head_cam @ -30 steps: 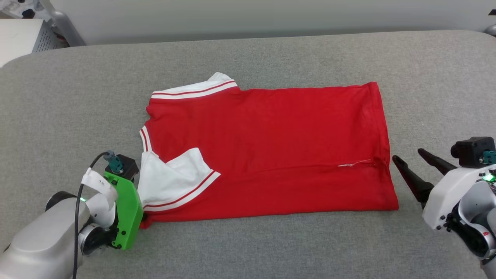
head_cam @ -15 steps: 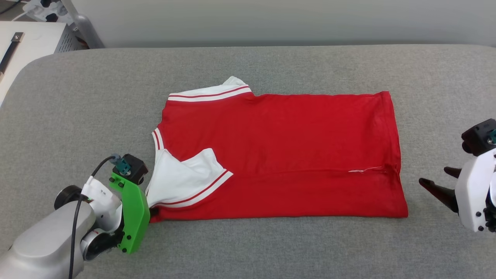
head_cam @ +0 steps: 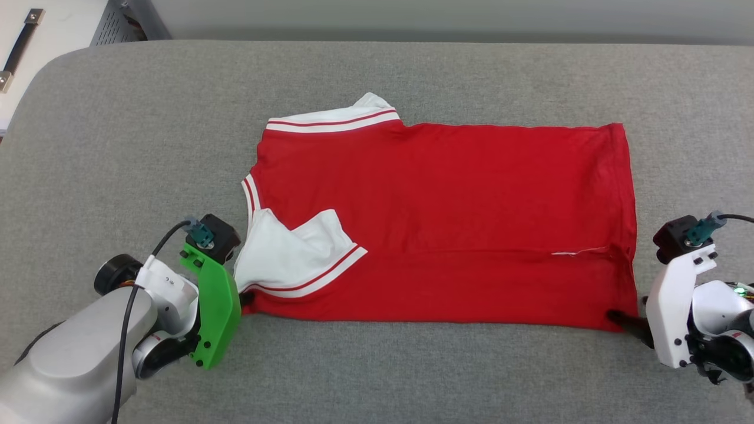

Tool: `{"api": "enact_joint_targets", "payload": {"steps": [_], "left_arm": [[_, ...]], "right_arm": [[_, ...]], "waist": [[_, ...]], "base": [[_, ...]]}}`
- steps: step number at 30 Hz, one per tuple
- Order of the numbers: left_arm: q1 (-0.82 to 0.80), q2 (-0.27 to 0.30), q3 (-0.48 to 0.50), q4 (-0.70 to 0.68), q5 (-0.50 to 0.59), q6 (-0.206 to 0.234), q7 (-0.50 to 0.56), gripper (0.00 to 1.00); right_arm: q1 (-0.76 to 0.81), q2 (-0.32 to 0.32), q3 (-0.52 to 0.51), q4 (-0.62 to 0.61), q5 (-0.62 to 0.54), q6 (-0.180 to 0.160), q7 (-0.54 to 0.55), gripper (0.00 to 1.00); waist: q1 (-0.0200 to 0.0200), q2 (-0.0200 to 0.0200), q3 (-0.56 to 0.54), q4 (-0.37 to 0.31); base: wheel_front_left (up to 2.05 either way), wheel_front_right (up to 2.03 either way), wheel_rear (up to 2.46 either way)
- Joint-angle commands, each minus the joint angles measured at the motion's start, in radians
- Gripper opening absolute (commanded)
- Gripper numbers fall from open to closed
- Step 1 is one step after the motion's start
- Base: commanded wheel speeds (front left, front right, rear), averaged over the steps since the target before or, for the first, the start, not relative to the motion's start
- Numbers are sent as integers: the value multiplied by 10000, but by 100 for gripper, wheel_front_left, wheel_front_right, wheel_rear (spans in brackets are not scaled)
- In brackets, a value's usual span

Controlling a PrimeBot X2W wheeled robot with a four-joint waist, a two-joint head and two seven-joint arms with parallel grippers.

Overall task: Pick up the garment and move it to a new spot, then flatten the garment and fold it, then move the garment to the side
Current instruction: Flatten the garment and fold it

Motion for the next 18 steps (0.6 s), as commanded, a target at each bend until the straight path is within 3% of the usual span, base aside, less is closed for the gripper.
{"api": "enact_joint_targets", "payload": {"steps": [1,8,9,10,18], "left_arm": [[-210,-70,-4,-30,144,52,-87,0],[-226,-137,-43,105,193,54,-208,0],[-202,-127,-49,130,187,54,-227,0],[-168,-112,-56,155,175,53,-247,0],[180,122,-32,166,-116,63,-302,0]], "right_arm": [[-121,158,179,252,-115,-7,-124,100],[-136,528,1104,1072,-43,-7,-874,100],[-182,510,1242,1053,-57,-7,-1023,54],[-250,478,1356,1036,-61,-7,-1240,0],[-433,216,1371,804,292,-7,-2576,0]], "waist": [[1,0,133,64],[1,0,212,35],[1,0,185,7],[1,0,152,-25],[1,0,-377,-195]], "base": [[0,0,0],[0,0,0],[0,0,0],[0,0,0],[0,0,0]]}}
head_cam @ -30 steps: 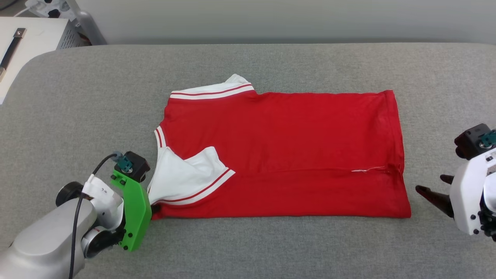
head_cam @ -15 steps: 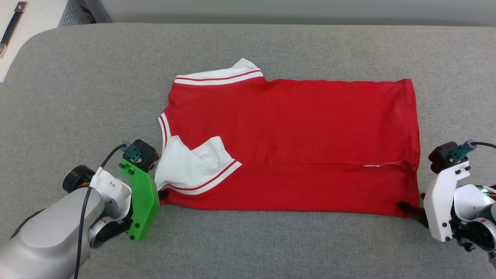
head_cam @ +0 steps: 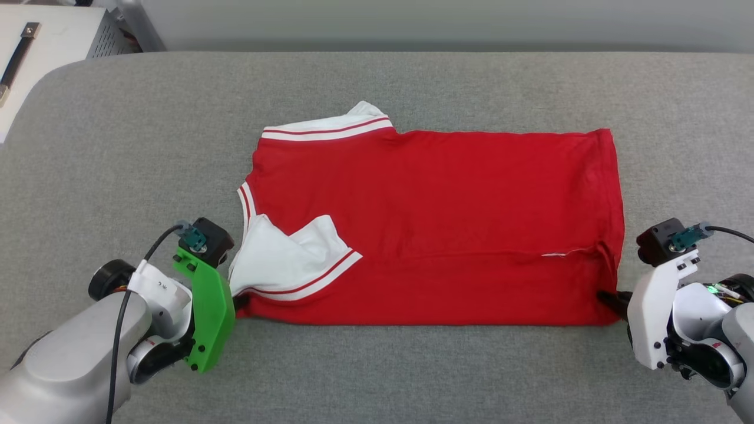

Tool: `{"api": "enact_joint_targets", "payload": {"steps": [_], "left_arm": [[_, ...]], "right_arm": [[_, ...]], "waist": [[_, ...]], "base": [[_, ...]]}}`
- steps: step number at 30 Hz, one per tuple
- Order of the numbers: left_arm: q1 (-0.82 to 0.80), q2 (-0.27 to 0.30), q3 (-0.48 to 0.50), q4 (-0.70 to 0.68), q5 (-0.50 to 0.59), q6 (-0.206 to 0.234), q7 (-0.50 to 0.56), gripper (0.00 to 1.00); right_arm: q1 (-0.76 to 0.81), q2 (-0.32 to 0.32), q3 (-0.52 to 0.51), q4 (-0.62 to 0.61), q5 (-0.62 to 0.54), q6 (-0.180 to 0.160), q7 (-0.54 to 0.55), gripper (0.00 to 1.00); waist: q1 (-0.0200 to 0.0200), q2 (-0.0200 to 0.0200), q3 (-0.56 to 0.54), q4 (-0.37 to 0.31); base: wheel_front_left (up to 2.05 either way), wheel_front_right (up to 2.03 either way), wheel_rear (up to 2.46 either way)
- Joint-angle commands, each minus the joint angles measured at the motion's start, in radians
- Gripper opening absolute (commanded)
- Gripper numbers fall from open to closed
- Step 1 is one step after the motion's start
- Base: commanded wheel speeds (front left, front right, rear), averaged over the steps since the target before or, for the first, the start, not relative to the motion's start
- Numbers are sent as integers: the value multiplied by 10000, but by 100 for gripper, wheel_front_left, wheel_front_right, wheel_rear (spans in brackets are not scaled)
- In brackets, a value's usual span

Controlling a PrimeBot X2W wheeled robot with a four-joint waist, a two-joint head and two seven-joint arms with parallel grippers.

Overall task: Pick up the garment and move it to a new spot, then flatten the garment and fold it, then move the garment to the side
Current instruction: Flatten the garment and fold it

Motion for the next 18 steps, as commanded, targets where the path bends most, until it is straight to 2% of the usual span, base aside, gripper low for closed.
{"api": "enact_joint_targets", "payload": {"steps": [1,10,18], "left_arm": [[232,188,47,-78,-125,47,-32,0],[876,902,-3,-1007,-320,334,-11,0],[1714,1486,-138,-2074,-586,810,22,0]], "right_arm": [[88,-96,-148,-187,182,4,-339,0],[1085,-762,-808,-1311,342,4,-536,0],[2553,-880,-1738,-2202,172,4,-240,0]], "waist": [[-1,0,-312,-76],[-1,0,-824,-148],[-1,0,-971,-175]], "base": [[0,0,0],[0,0,0],[0,0,0]]}}
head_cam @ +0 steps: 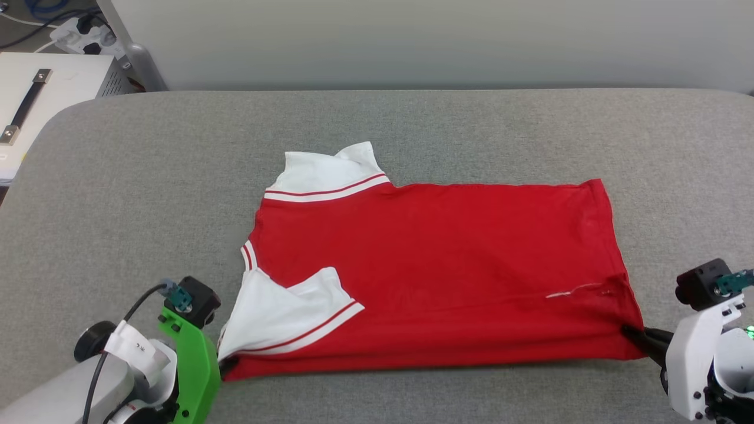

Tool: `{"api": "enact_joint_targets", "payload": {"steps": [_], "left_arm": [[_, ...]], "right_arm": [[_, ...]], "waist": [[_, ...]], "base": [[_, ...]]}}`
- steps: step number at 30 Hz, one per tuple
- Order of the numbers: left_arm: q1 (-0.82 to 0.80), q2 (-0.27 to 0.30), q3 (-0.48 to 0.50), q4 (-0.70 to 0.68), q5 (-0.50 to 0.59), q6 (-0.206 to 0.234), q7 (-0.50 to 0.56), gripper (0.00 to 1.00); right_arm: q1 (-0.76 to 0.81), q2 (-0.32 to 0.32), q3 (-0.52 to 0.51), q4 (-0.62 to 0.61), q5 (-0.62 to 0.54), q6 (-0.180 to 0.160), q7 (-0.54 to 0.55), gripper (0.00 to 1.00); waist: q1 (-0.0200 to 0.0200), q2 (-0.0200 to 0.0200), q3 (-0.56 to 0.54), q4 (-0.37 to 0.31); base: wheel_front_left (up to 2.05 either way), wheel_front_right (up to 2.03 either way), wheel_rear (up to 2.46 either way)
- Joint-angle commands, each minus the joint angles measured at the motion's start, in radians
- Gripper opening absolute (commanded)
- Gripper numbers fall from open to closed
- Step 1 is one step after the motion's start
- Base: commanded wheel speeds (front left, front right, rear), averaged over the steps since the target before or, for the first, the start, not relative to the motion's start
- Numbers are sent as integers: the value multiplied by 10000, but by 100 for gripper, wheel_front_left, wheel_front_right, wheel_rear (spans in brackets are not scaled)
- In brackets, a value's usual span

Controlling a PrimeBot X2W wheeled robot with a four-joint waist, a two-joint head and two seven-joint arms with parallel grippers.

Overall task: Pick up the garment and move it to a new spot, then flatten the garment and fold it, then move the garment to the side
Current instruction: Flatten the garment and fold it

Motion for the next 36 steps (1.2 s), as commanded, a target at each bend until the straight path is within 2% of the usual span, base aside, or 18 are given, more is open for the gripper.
{"api": "enact_joint_targets", "payload": {"steps": [1,6,13,14,15,16,17,23,30,33,36], "left_arm": [[251,105,-44,-65,-89,129,9,0],[680,-8,-207,-36,-352,261,83,0],[753,-229,-229,557,-450,218,-17,0],[736,-256,-215,643,-396,238,-106,0],[726,-278,-208,703,-359,248,-169,35],[712,-302,-181,761,-326,265,-266,100],[714,-311,-151,801,-310,284,-362,100],[671,-40,-117,601,-96,396,-531,100],[163,472,404,-128,358,841,-1184,100],[-237,441,727,-99,826,1145,-1870,100],[-640,181,1017,90,1035,1355,-2341,100]], "right_arm": [[320,-15,-196,-91,-65,-7,108,0],[1243,337,-685,-28,-172,-7,601,0],[1433,826,-849,499,-306,-7,712,0],[1448,872,-808,564,-422,-7,630,9],[1465,924,-783,598,-493,-7,516,32],[1506,1036,-822,655,-499,-7,357,74],[1532,1143,-887,684,-518,-7,170,100],[1763,1535,-1391,559,-990,-7,-954,100],[1936,2379,-2789,-64,-2255,-7,-2771,100],[1857,2889,-3410,-436,-2995,-7,-3492,100],[1752,3361,-3838,-807,-3679,-7,-3985,100]], "waist": [[-1,0,-12,2],[-1,0,91,-34],[-1,0,155,-71],[-1,0,131,-56],[-1,0,103,-38],[-1,0,51,-10],[-1,0,-10,1],[-1,0,-306,114],[-1,0,-451,131],[-1,0,-428,16],[-1,0,-345,-141]], "base": [[0,0,0],[0,0,0],[0,0,0],[0,0,0],[0,0,0],[0,0,0],[0,0,0],[0,0,0],[0,0,0],[0,0,0],[0,0,0]]}}
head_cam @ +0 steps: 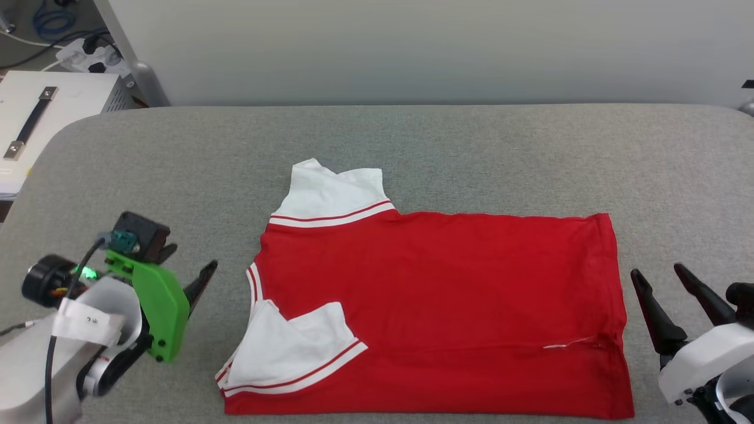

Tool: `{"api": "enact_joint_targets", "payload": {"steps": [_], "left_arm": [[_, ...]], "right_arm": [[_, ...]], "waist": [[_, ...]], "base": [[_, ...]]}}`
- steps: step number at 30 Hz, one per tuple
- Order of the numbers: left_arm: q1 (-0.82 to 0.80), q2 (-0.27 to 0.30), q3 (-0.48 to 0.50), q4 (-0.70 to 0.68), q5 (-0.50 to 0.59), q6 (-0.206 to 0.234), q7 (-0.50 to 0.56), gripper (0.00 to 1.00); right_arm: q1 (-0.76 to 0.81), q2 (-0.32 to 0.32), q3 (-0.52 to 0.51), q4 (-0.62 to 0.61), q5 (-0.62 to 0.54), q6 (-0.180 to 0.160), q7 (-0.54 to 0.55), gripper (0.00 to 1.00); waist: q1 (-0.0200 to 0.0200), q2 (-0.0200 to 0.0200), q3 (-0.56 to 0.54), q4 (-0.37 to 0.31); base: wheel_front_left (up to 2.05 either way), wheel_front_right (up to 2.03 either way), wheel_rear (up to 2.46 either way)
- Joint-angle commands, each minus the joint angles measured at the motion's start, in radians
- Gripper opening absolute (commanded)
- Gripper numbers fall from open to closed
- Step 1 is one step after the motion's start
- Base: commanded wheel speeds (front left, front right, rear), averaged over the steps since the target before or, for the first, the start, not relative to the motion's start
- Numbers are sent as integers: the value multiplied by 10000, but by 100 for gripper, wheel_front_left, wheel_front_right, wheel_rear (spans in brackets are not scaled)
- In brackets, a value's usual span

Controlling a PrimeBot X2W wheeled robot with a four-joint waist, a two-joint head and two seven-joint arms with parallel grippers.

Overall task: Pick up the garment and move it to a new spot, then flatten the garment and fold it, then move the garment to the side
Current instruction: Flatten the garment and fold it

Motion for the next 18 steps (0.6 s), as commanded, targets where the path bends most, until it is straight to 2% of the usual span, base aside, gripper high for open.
{"api": "enact_joint_targets", "payload": {"steps": [1,6,10,13,18], "left_arm": [[-332,-260,180,149,98,103,-262,100],[-1369,-884,509,1014,210,-212,-580,100],[-2449,-1362,642,1832,22,-894,-157,100],[-3373,-1660,667,2465,-282,-1375,742,100],[-4832,-1951,422,3251,-849,-1769,3161,100]], "right_arm": [[-98,272,-187,-228,-336,-6,-275,100],[-302,927,-427,-827,-1075,-6,-656,100],[-546,1163,-276,-1248,-1334,-6,-682,100],[-763,1239,-117,-1434,-1468,-6,-696,100],[-1166,1292,59,-1563,-1569,-6,-764,100]], "waist": [[0,0,113,-160],[0,0,508,-501],[0,0,1072,-845],[0,0,1574,-1117],[0,0,2391,-1501]], "base": [[0,0,0],[0,0,0],[0,0,0],[0,0,0],[0,0,0]]}}
